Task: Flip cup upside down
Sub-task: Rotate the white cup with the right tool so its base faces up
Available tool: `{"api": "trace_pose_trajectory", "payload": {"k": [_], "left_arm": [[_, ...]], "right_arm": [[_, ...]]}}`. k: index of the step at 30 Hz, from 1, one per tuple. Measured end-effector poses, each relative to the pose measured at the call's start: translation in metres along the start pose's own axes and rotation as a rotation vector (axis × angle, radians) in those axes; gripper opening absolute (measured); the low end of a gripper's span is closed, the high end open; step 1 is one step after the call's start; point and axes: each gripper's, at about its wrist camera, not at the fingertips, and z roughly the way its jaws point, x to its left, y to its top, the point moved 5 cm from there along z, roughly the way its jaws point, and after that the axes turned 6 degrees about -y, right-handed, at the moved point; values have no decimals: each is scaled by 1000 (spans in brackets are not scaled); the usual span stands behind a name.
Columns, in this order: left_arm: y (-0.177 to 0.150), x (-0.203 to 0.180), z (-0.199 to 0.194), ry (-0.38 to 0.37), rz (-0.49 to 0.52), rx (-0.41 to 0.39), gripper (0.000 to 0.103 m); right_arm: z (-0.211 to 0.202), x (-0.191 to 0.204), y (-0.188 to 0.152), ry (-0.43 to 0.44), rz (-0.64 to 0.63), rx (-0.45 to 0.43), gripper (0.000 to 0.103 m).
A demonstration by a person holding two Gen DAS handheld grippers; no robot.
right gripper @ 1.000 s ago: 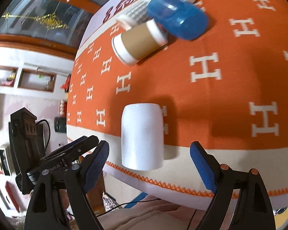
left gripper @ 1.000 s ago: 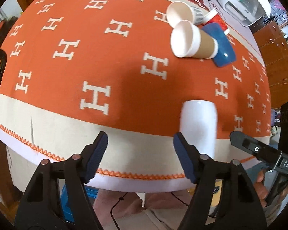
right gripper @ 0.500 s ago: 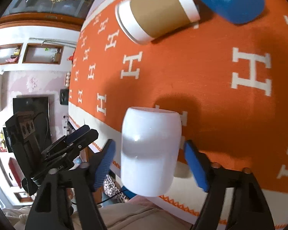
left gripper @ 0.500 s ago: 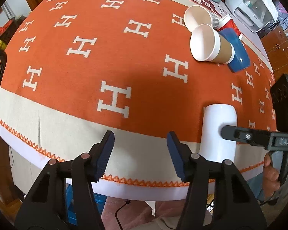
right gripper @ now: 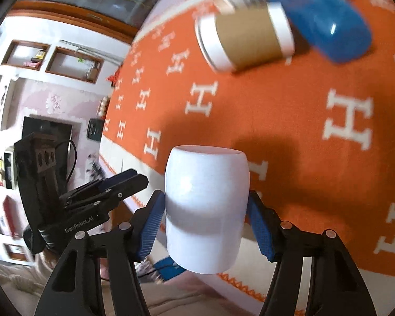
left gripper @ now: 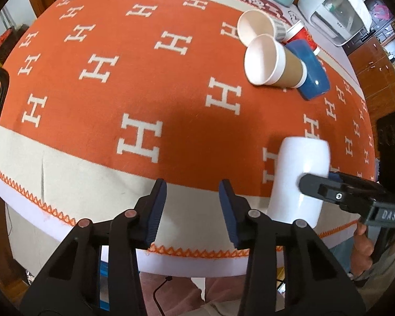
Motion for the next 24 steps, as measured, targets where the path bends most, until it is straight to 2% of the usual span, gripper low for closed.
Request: {"api": "trace_pose_trajectory", "payload": {"k": [7, 9, 12, 16, 24], "left_arm": [[3, -22, -1, 9, 107, -78, 37], [3, -28, 1, 15, 138, -92, 37], [1, -33, 4, 32, 158, -99, 37], [-2, -32, 6, 19, 154, -101, 37], [0, -24, -3, 8, 118, -131, 36]], "right_arm": [[-22, -3, -3, -177, -63, -311, 62], [-20, -6, -7, -220, -83, -364, 62], [-15, 1, -15, -237, -130, -452, 62], [-19, 5, -28, -278, -209, -514, 63], [-21, 16, -54, -337, -306, -546, 63]]}}
